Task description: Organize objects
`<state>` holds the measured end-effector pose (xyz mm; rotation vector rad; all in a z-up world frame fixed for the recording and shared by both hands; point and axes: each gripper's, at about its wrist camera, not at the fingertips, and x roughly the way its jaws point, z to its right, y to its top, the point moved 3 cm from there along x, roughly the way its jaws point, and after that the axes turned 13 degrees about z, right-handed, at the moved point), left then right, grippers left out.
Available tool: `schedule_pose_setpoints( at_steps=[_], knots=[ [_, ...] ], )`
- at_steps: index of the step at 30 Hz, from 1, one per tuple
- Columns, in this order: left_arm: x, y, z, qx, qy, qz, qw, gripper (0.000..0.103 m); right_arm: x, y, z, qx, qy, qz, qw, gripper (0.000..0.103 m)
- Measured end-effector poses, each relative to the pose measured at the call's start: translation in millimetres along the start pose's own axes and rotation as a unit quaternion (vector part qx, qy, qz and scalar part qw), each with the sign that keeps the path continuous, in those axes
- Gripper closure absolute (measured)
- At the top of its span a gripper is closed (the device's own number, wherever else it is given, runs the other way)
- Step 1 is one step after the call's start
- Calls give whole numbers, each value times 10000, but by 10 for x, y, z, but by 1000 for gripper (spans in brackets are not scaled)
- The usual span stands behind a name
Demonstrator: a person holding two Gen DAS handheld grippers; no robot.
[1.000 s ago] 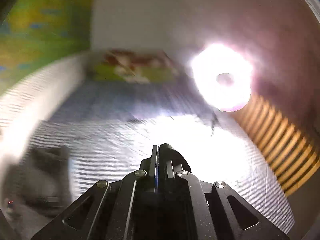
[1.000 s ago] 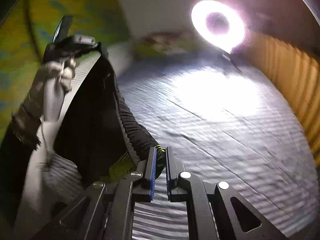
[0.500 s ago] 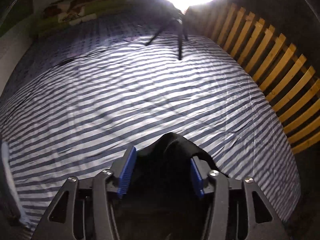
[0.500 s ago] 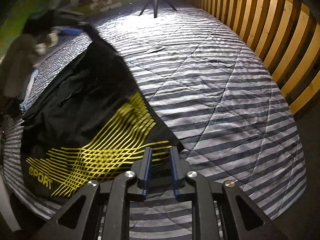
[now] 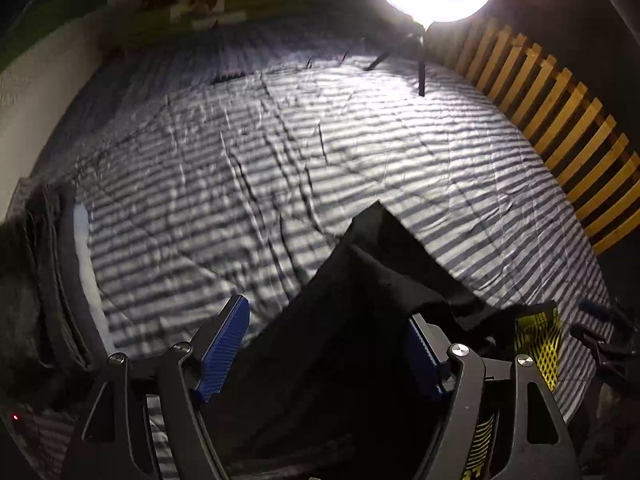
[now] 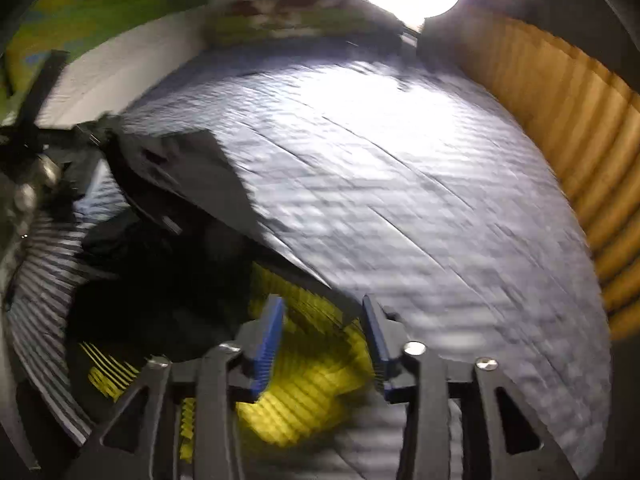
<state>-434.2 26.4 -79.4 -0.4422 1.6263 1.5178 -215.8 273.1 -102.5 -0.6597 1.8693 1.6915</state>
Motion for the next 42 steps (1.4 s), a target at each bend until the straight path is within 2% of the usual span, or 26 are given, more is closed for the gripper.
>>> schedule_pose_setpoints(
  at_steps=[1, 4, 6, 9, 11, 13, 16, 20, 21, 22, 23, 26, 30, 34, 35, 37, 39, 42],
  knots=[
    [59, -17, -22, -56, -30, 10, 10000, 26, 85, 101, -159, -110, 213, 104, 9997, 60],
    [82, -8, 57, -337, -509, 90, 9981, 26, 372, 345, -736, -532, 1030, 236, 9930, 47],
    [69, 17, 94, -384, -646, 125, 9971, 26, 532, 435, -994, -759, 1189, 330, 9894, 45],
    [1, 55, 51, -330, -570, 238, 9975, 26, 865, 502, -1243, -926, 1195, 266, 9881, 40],
    [-112, 29, -128, -519, -520, 352, 9967, 26, 1038, 485, -1292, -981, 1209, 109, 9877, 40],
    [-219, -66, -359, -680, -343, 443, 9961, 26, 1159, 477, -1382, -1290, 1053, 100, 9860, 40],
    [-367, -425, -858, -853, 143, 445, 9953, 26, 1405, 461, -1544, -1632, 1081, -71, 9806, 40],
    [-436, -975, -1387, -1274, 453, 221, 9906, 26, 1772, 432, -1686, -1947, 854, -260, 9768, 42],
    [-428, -1097, -1477, -1352, 484, 148, 9895, 26, 1849, 440, -1668, -1933, 758, -341, 9776, 47],
    [-414, -1208, -1556, -1408, 499, 75, 9888, 26, 1924, 453, -1596, -1859, 609, -421, 9798, 72],
    [-380, -1330, -1635, -1466, 503, -10, 9879, 26, 1972, 465, -1525, -1767, 557, -504, 9814, 91],
    [-237, -1529, -1749, -1643, 411, -173, 9854, 26, 1894, 621, -1154, -1312, 404, -446, 9895, 99],
    [-163, -1568, -1675, -1647, 155, -30, 9862, 26, 1644, 934, -551, -948, -59, -74, 9955, 99],
    [-168, -1486, -1488, -1293, 109, 80, 9915, 26, 1614, 1222, 234, -360, -1113, 51, 9931, 95],
    [-162, -1469, -1451, -1201, 110, 76, 9927, 26, 1653, 1225, 351, -282, -1173, -80, 9927, 83],
    [-151, -1444, -1407, -1072, 139, 56, 9941, 26, 1742, 1196, 551, -178, -1263, -410, 9910, 66],
    [-100, -1445, -1372, -1015, 142, -8, 9947, 26, 1718, 1164, 634, -119, -1349, -305, 9903, 65],
    [-21, -1463, -1343, -927, 176, -126, 9955, 30, 1819, 1091, 654, 86, -1047, -402, 9937, 58]
  ],
)
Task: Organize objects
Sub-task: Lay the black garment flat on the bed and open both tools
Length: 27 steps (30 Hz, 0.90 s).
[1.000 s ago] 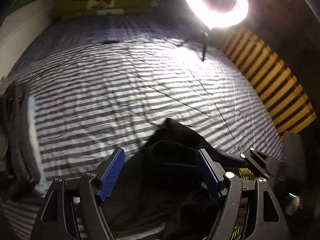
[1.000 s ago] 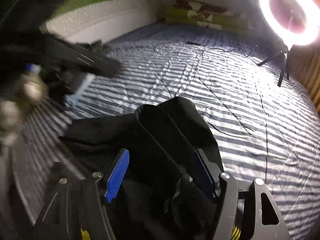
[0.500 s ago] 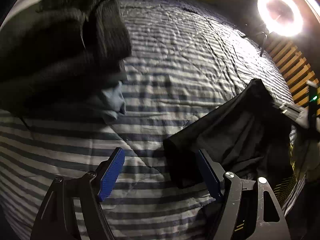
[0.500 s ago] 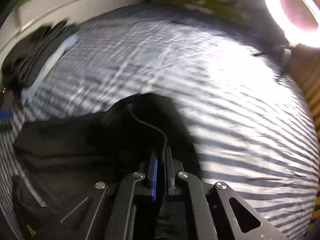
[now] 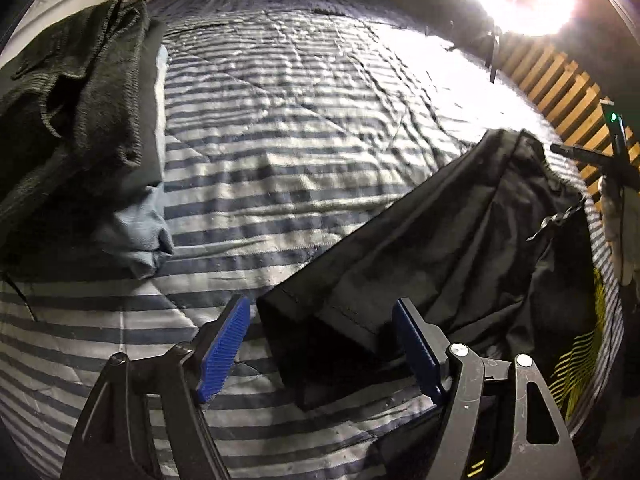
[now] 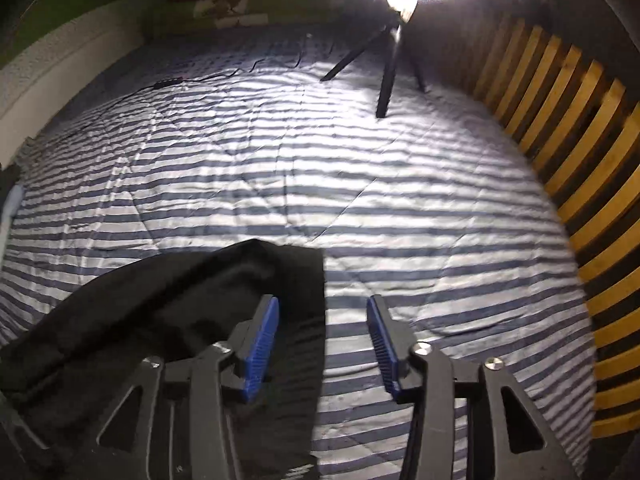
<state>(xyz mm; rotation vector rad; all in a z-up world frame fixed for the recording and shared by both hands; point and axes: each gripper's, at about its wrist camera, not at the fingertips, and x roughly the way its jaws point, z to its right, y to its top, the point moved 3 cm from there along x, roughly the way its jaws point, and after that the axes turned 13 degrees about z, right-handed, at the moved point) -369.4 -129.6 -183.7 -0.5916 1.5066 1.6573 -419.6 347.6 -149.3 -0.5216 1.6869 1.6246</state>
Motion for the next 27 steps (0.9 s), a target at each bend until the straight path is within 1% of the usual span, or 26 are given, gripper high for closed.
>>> schedule_pose_setpoints(
  at_steps=[1, 3, 4, 5, 6, 7, 8, 9, 10, 11, 12, 13, 15, 16, 18, 19, 20, 21, 22, 23, 24, 25, 27],
  knots=[
    [24, -9, 26, 49, -6, -37, 10000, 35, 44, -19, -14, 33, 11, -33, 10000, 58],
    [56, -25, 69, 176, 16, -47, 9998, 37, 167, -46, -66, 23, 63, -143, 9999, 57],
    [63, -33, 113, 342, 50, -33, 9994, 42, 227, -42, -100, 26, 99, -201, 9997, 56],
    [89, -47, 136, 441, 91, -46, 9990, 58, 298, -43, -133, 23, 110, -276, 9996, 55],
    [129, -59, 155, 539, 155, -91, 9984, 71, 363, -57, -154, 2, 84, -322, 9994, 55],
    [169, -71, 175, 690, 272, -160, 9971, 94, 413, -76, -199, -54, 38, -332, 9994, 55],
    [180, -71, 188, 776, 339, -146, 9963, 97, 448, -86, -239, -148, 3, -322, 9994, 55],
    [159, -65, 205, 904, 378, -116, 9951, 98, 477, -95, -275, -230, -13, -327, 9992, 58],
    [136, -55, 205, 960, 370, -90, 9947, 98, 490, -101, -316, -294, -5, -295, 9991, 74],
    [90, -31, 213, 1051, 413, -10, 9936, 98, 496, -102, -332, -313, 29, -299, 9991, 79],
    [63, 1, 212, 1101, 505, 66, 9926, 99, 488, -97, -345, -343, -4, -262, 9991, 80],
    [15, 49, 193, 1119, 595, 153, 9918, 99, 467, -78, -351, -400, -51, -173, 9990, 84],
    [-58, 183, 132, 1013, 726, 381, 9915, 99, 431, -28, -346, -422, -80, -24, 9991, 85],
    [-83, 296, 75, 890, 840, 533, 9910, 99, 421, 12, -315, -321, -98, 57, 9994, 85],
    [-33, 463, -9, 702, 1013, 667, 9901, 97, 437, 66, -266, -142, -187, 129, 9996, 85],
    [22, 549, -50, 626, 1261, 746, 9872, 95, 459, 86, -247, -92, -259, 144, 9995, 85],
    [105, 647, -123, 595, 1740, 809, 9796, 88, 484, 95, -234, -69, -398, 122, 9991, 82],
    [179, 711, -169, 549, 1924, 738, 9770, 78, 517, 103, -225, -45, -490, 66, 9988, 81],
    [233, 767, -227, 366, 1888, 627, 9793, 54, 543, 100, -218, 22, -376, -36, 9993, 78],
    [218, 802, -272, 112, 1708, 661, 9830, 50, 544, 93, -205, 48, -297, -110, 9995, 74],
    [153, 811, -291, -70, 1578, 772, 9844, 50, 518, 87, -185, 59, -197, -160, 9997, 72],
    [77, 794, -291, -127, 1524, 838, 9847, 50, 470, 85, -163, 40, -178, -141, 9997, 69],
    [-77, 700, -229, -24, 1243, 805, 9890, 50, 336, 85, -86, -70, -179, -63, 9998, 68]
  ],
)
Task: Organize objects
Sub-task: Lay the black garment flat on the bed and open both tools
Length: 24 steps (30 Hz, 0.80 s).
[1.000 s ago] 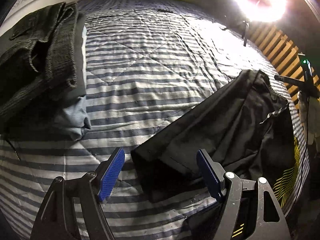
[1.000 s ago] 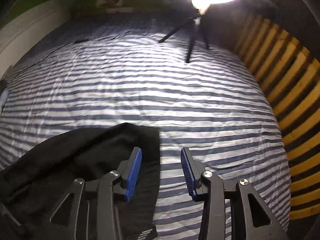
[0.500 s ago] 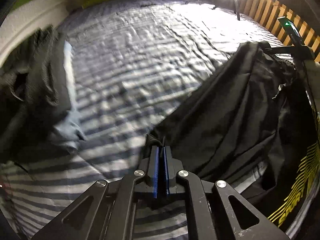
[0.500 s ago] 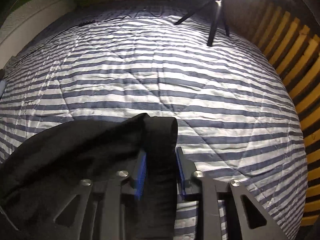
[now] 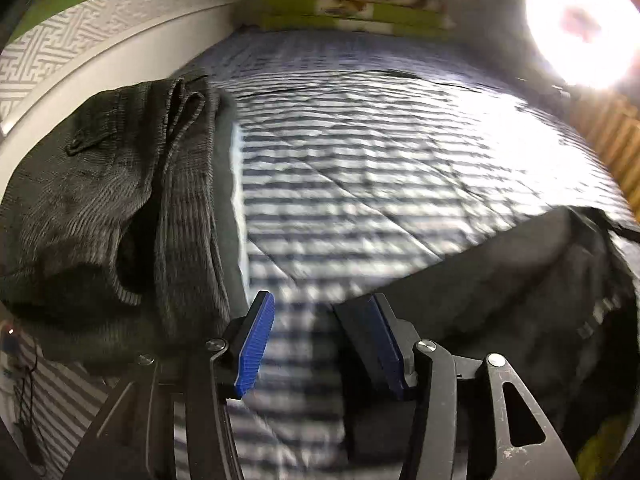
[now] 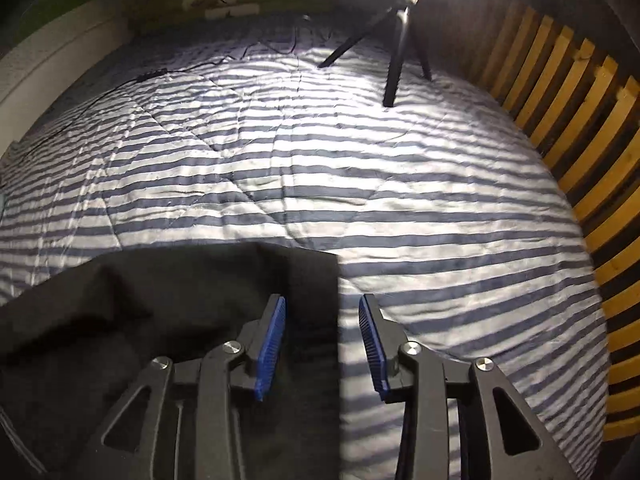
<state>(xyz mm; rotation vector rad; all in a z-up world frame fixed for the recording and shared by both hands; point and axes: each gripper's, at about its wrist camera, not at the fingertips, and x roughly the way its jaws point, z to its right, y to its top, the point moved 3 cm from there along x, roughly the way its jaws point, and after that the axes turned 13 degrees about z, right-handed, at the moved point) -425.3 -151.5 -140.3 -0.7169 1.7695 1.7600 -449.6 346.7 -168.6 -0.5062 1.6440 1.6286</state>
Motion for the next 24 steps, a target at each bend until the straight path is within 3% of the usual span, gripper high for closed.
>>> schedule_pose_setpoints(
  at_steps=[6, 13, 16, 20, 24],
  knots=[
    [-811, -599, 19, -9, -679, -250, 9974, 50, -632, -256, 481, 409, 602, 10, 9973, 65],
    [-1521, -1630, 284, -429, -1281, -701, 9884, 50, -1391, -1213, 901, 708, 1011, -258, 9920, 61],
    [-1609, -2029, 480, -568, -1515, -879, 9829, 50, -1563, -1670, 897, 827, 1185, -471, 9884, 58],
    [-1592, -2474, 621, -921, -1721, -1169, 9738, 50, -1589, -1996, 777, 869, 1256, -672, 9860, 53],
    [-1664, -2536, 779, -747, -1804, -982, 9758, 39, -1495, -2112, 762, 1331, 1179, -800, 9808, 51]
  ],
)
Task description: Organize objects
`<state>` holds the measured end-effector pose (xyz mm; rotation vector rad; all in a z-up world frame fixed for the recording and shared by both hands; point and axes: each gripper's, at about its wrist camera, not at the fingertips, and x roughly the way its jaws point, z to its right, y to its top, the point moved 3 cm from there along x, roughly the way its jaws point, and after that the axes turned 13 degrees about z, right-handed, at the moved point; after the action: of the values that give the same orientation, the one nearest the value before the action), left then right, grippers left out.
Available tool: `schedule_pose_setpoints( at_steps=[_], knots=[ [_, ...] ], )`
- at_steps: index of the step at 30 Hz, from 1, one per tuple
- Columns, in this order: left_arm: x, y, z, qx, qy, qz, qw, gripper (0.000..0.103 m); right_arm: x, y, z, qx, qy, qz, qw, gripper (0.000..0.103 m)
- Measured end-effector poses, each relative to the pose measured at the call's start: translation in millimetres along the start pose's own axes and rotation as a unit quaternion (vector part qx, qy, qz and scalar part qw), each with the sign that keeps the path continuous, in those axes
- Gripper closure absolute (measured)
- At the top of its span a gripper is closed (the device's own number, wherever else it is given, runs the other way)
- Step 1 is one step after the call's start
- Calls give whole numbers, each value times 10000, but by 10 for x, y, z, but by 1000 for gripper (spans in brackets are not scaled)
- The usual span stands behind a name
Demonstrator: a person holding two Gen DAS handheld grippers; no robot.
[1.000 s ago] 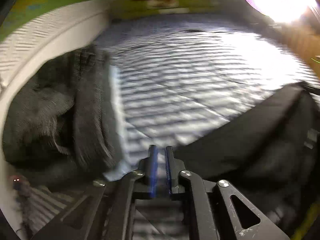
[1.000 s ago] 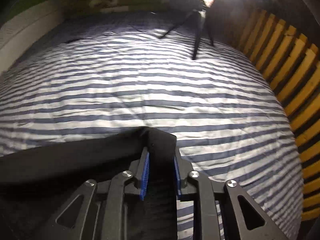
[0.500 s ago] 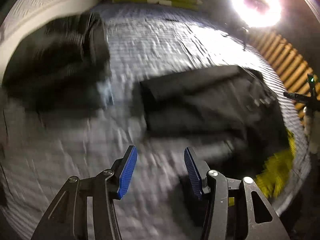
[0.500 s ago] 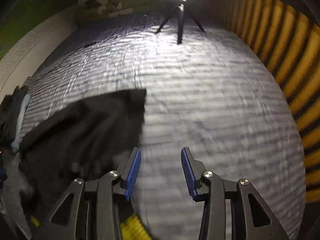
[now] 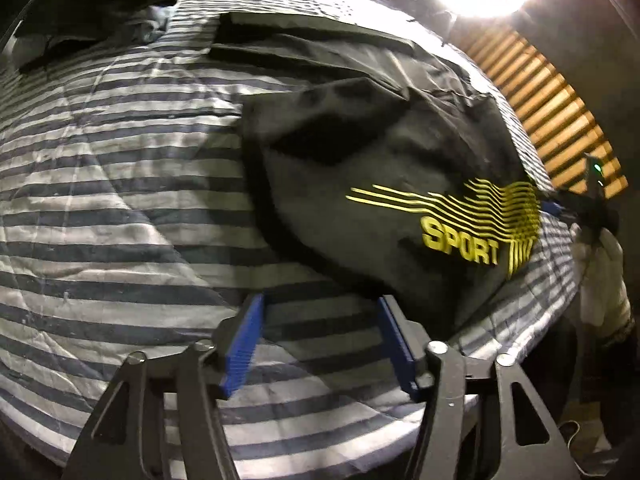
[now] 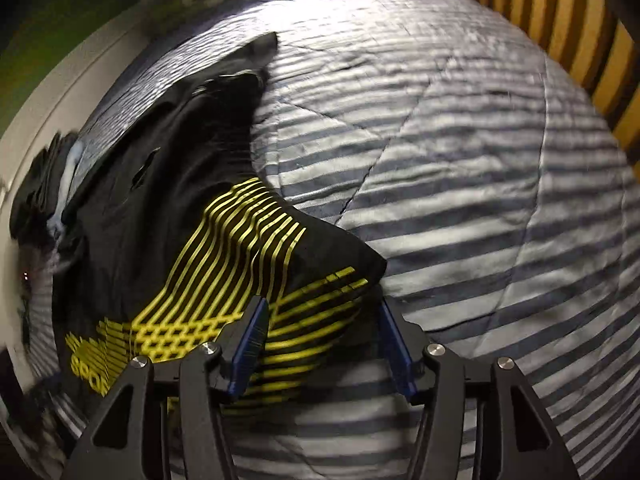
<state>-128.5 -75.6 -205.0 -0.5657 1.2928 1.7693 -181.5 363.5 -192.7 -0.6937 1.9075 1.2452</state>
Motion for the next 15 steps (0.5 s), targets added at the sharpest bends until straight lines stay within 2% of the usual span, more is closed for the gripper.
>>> schedule_pose_setpoints(
  at_steps=[1, 2, 3, 4, 5, 6, 7, 10, 12, 13, 14, 15],
  knots=[
    [8, -1, 35, 27, -57, -6, 10000, 39, 19, 11, -10, 115, -51, 77, 9999, 51],
    [22, -7, 86, 58, -105, -11, 9999, 40, 18, 13, -41, 107, -109, 121, 9998, 56],
    [39, 9, 134, 86, -159, -14, 9998, 40, 10, 23, -90, 34, -158, 149, 9998, 65],
    [89, 11, 215, 160, -258, -31, 9995, 47, -1, 26, -115, -6, -141, 149, 9998, 85],
    [129, 45, 252, 188, -298, -58, 9994, 72, -44, 34, -143, 6, -65, 173, 9998, 94],
    [185, 84, 290, 186, -318, -108, 9993, 82, -97, 44, -145, 58, -37, 234, 9997, 96],
    [227, 136, 337, 164, -367, -140, 9991, 85, -204, 73, -126, 126, -66, 378, 9992, 98],
    [273, 398, 531, 205, -562, 9, 9982, 85, -509, 171, 11, 291, -170, 787, 9963, 99],
    [293, 622, 670, 266, -742, 136, 9968, 81, -647, 224, 129, 462, -235, 959, 9940, 99],
    [343, 758, 742, 302, -822, 131, 9961, 73, -681, 271, 198, 516, -307, 1020, 9930, 99],
    [375, 834, 761, 309, -802, 131, 9962, 59, -688, 301, 245, 556, -335, 1020, 9927, 99],
    [404, 896, 773, 324, -733, 133, 9967, 54, -686, 295, 277, 597, -323, 992, 9928, 99]
  ],
)
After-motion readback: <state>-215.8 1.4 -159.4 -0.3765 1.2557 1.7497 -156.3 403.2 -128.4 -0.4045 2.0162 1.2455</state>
